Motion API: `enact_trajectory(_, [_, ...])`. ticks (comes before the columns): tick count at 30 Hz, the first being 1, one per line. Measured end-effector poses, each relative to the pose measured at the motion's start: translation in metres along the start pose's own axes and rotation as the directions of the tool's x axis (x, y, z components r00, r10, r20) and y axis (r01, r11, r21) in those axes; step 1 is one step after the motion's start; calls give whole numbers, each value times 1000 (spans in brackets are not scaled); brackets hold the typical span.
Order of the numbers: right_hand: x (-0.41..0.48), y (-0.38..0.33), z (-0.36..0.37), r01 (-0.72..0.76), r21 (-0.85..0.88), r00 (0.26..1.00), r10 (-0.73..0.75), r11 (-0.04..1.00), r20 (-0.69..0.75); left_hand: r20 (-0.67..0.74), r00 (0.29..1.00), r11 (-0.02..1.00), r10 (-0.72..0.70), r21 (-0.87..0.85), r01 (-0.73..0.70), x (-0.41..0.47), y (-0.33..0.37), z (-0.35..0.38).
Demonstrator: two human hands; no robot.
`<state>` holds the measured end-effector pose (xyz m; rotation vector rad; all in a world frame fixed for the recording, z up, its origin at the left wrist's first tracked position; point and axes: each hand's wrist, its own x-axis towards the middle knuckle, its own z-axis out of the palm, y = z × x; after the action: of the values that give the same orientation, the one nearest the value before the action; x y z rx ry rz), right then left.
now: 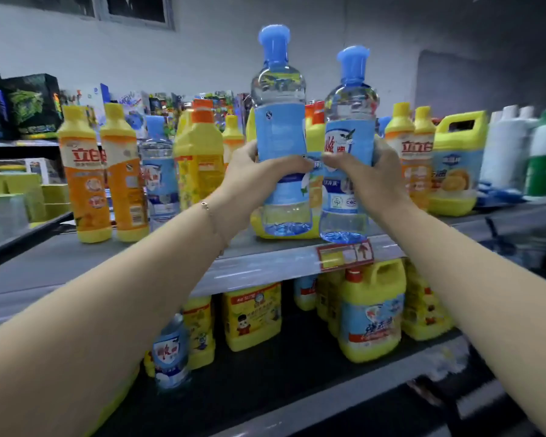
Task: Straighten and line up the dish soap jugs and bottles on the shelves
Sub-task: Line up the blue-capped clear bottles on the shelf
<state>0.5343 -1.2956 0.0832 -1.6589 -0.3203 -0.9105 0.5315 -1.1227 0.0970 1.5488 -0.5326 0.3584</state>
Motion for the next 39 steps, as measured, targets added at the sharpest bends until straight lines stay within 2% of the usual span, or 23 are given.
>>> enact_trajectory(7, [44, 49, -96, 45, -211, 999, -43, 976, 10, -84, 996, 1000, -1, 3, 1, 36, -18, 104])
enact_trajectory(12, [75, 87, -137, 84, -278, 996, -85, 957, 9, -140, 990, 1000, -21, 9, 22, 65, -40, 159])
enact_trajectory(18, [103, 119, -157, 109, -328, 993, -115, 939, 2, -229, 972, 996, -56, 59, 71, 94, -67, 185])
enact_trajectory(25, [122, 148, -165, 79, -387, 995, -96, 919, -27, -360, 923, 962, -136, 176, 210, 119, -96, 195])
enact_trajectory(27, [125, 155, -167, 72, -414, 995, -91, 908, -27, -378, 913, 959, -156, 164, 231, 126, -99, 198])
enact_trajectory(33, [135, 166, -168, 30, -458, 999, -43, 888, -18, -321, 919, 946, -228, 151, 288, 148, -110, 201])
enact_trajectory(39, [134, 170, -165, 61, -515, 997, -78, 855, -11, -209, 952, 923, -225, 266, 277, 153, -116, 198])
